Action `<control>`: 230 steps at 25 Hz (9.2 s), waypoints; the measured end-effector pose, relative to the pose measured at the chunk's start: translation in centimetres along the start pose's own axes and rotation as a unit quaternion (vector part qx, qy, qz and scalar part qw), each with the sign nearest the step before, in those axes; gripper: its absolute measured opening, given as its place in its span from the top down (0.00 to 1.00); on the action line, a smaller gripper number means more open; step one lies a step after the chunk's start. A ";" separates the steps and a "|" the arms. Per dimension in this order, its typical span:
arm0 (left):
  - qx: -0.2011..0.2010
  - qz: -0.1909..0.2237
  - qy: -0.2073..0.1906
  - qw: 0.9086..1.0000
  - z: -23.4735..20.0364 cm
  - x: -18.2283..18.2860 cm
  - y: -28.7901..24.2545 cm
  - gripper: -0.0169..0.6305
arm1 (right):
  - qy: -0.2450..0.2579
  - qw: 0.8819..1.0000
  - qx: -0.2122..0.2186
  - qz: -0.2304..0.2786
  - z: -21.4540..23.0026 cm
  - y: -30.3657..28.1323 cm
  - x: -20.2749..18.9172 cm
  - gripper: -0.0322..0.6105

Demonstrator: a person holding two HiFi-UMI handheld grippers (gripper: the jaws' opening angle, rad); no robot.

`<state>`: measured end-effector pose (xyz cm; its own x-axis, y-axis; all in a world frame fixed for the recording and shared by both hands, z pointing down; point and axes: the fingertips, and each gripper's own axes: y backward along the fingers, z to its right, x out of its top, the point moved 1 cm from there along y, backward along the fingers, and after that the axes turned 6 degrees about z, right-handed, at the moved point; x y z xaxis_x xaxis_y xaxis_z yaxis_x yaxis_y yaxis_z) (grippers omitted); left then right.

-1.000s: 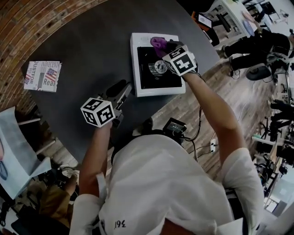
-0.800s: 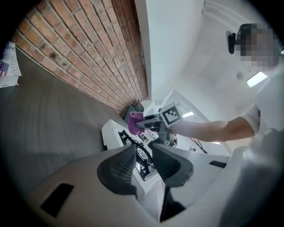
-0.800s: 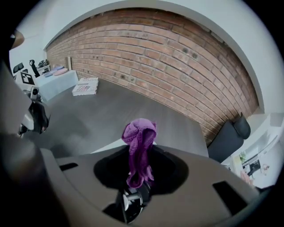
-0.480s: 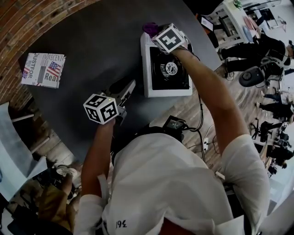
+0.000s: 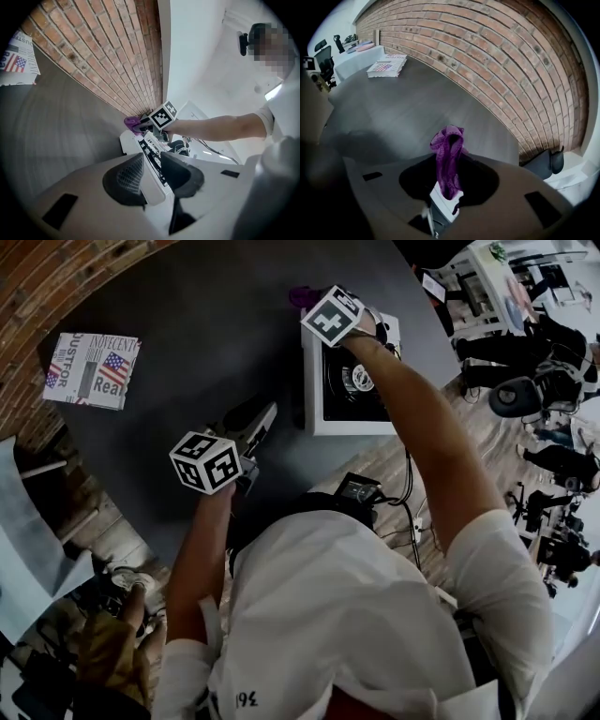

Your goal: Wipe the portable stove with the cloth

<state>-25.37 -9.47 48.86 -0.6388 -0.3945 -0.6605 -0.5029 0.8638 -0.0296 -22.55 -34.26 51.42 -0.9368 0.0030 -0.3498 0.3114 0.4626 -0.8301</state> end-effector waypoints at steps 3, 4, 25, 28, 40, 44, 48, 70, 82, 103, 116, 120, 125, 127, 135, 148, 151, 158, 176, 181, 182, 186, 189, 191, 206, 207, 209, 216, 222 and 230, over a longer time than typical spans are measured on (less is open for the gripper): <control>-0.006 -0.002 0.002 1.000 0.2 -0.1 -0.4 0.80 | 0.016 1.000 0.008 -0.002 -0.9 0.0 -0.1 0.78; -0.010 -0.003 0.002 1.000 0.4 -0.1 -0.6 0.80 | 0.019 1.000 0.010 -0.002 -1.2 0.1 -0.2 0.78; -0.046 -0.036 -0.005 0.998 3.1 -1.8 -2.9 0.80 | 0.143 0.989 0.003 0.046 -6.5 4.0 -2.1 0.78; -0.048 -0.037 -0.007 0.998 3.5 -1.9 -3.0 0.80 | 0.153 0.986 -0.004 0.068 -6.7 4.8 -1.5 0.78; -0.052 -0.045 -0.018 0.998 4.8 -2.8 -3.7 0.80 | 0.189 0.979 0.021 0.074 -9.3 5.8 -3.5 0.78; -0.053 -0.048 -0.019 0.997 5.2 -3.2 -3.8 0.80 | 0.184 0.980 0.024 0.073 -9.4 6.1 -4.3 0.78; -0.055 -0.052 -0.020 0.997 5.5 -3.6 -4.0 0.80 | 0.185 0.980 0.030 0.071 -9.9 6.2 -5.3 0.78; -0.063 -0.061 -0.026 0.996 7.0 -4.4 -4.1 0.80 | 0.148 0.986 0.053 0.061 -11.3 7.9 -7.9 0.78; -0.069 -0.063 -0.023 0.995 7.3 -5.1 -3.3 0.80 | 0.121 0.985 0.116 0.036 -14.6 9.7 -8.5 0.78; -0.063 -0.049 -0.003 0.997 5.1 -4.2 -2.3 0.80 | 0.092 0.973 0.212 -0.025 -17.7 12.2 -9.4 0.78; -0.058 -0.041 0.017 0.997 2.6 -3.1 -2.0 0.80 | 0.044 0.961 0.272 0.001 -17.3 13.2 -5.6 0.78; -0.050 -0.033 0.021 0.998 1.5 -2.5 -1.9 0.80 | 0.056 0.972 0.228 0.022 -14.9 12.0 -3.3 0.78; -0.036 -0.014 0.026 0.999 -0.2 -1.3 -1.7 0.80 | 0.074 0.982 0.173 0.030 -11.5 9.1 -0.6 0.78; -0.031 -0.009 0.028 0.999 -0.8 -0.8 -1.5 0.80 | 0.058 0.985 0.158 0.034 -10.1 7.5 0.6 0.78; -0.014 0.006 0.002 1.000 -2.9 2.5 -1.4 0.80 | -0.083 0.987 0.136 0.020 -4.8 1.9 4.0 0.78; 0.008 0.003 0.015 1.000 -3.9 1.8 -0.2 0.80 | -0.019 0.995 0.087 -0.042 -1.8 -3.3 3.6 0.78; 0.010 0.004 0.015 1.000 -3.9 1.8 -0.2 0.80 | -0.017 0.994 0.092 -0.059 -2.5 -3.7 2.3 0.78; 0.005 -0.001 0.013 1.000 -3.0 1.2 -0.9 0.80 | -0.011 0.992 0.097 -0.076 -3.3 -3.2 0.8 0.78; 0.006 -0.004 0.016 1.000 -1.2 -0.8 -1.1 0.80 | 0.035 0.989 0.108 -0.097 -6.9 -1.4 -1.2 0.78; 0.005 -0.004 0.015 1.000 -0.2 -1.4 -1.1 0.80 | 0.042 0.988 0.118 -0.088 -7.9 -0.6 -1.3 0.78; 0.005 -0.005 0.014 1.000 0.0 -1.6 -1.1 0.80 | 0.044 0.988 0.120 -0.086 -8.1 -0.5 -1.4 0.78; 0.005 -0.008 0.012 1.000 0.8 -2.4 -1.0 0.80 | 0.041 0.988 0.120 -0.092 -8.7 0.2 -2.0 0.78; 0.006 -0.009 0.011 1.000 1.1 -3.0 -0.7 0.80 | 0.041 0.987 0.123 -0.092 -9.5 0.5 -2.3 0.78; 0.006 -0.009 0.010 1.000 1.4 -3.3 -0.6 0.80 | 0.044 0.987 0.125 -0.088 -9.9 0.8 -2.3 0.78; -0.002 -0.029 0.016 0.999 2.8 -5.5 0.7 0.80 | 0.052 0.983 0.142 -0.105 -12.9 2.1 -3.1 0.78; -0.003 -0.031 0.015 0.999 2.9 -5.6 0.7 0.80 | 0.052 0.983 0.144 -0.106 -13.1 2.2 -3.2 0.78; -0.006 -0.036 0.015 0.999 3.1 -5.9 0.7 0.80 | 0.052 0.982 0.146 -0.107 -13.4 2.4 -3.3 0.78; 0.002 -0.034 0.011 0.999 3.7 -6.7 1.0 0.80 | 0.067 0.980 0.154 -0.108 -14.8 2.9 -3.6 0.78; 0.016 -0.029 0.014 0.999 4.3 -8.0 1.4 0.80 | 0.072 0.977 0.165 -0.113 -16.5 3.6 -4.4 0.78; 0.034 -0.019 0.018 0.999 5.4 -9.5 1.8 0.80 | 0.099 0.974 0.187 -0.083 -18.9 4.7 -4.5 0.78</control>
<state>-17.08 -2.53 51.03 -0.6409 -0.4380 -0.6304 -0.4872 0.8667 -0.1069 -19.91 -15.31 57.27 -0.9801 0.1431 -0.1373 0.1545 0.1170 -0.9810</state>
